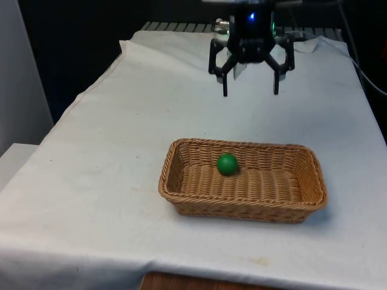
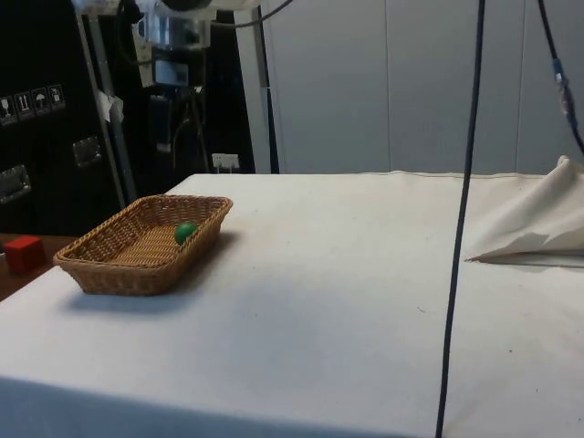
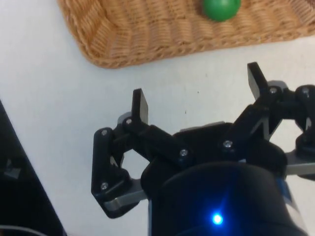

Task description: Pick up the ball and place it into the basket.

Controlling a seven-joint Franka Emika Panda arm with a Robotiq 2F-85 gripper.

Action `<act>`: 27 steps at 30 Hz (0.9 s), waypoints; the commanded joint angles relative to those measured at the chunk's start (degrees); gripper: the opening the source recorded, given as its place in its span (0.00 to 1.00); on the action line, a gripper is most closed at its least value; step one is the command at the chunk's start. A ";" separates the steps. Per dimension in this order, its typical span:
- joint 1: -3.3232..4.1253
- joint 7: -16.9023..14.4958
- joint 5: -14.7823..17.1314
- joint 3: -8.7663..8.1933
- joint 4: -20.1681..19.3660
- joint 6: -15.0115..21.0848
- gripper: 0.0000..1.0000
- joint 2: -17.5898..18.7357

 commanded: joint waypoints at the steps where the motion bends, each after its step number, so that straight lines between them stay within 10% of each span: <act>1: 0.69 0.80 -1.09 -0.46 -1.38 0.57 1.00 -1.38; 27: 0.97 4.01 -8.08 0.80 -14.67 1.26 1.00 -15.30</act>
